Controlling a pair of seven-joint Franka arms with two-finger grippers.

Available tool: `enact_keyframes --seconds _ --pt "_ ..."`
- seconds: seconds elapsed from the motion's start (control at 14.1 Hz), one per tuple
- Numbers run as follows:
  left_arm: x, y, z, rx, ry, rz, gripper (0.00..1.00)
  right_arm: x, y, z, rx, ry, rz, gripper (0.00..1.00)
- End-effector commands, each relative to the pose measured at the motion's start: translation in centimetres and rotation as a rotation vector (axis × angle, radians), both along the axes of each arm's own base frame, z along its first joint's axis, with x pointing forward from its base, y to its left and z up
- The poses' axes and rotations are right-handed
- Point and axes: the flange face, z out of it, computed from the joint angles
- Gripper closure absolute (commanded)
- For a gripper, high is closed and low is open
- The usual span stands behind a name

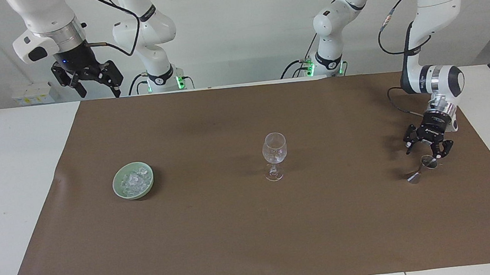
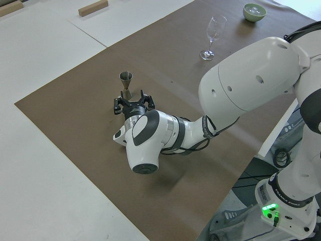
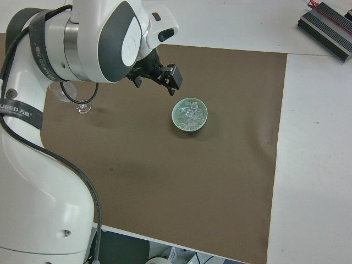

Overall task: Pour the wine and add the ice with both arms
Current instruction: 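Reach the open left gripper toward the silver jigger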

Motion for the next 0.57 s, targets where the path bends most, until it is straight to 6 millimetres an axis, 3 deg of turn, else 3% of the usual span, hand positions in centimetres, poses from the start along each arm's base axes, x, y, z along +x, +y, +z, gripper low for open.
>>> enact_keyframes --seconds 0.0,0.5 --pt "0.3 -0.3 -0.6 0.007 -0.006 0.015 0.22 -0.8 0.0 0.1 0.021 0.002 0.015 0.0" --pt "0.2 -0.4 -1.8 -0.014 -0.006 0.036 0.23 -0.7 0.0 0.0 0.021 0.004 0.015 0.0"
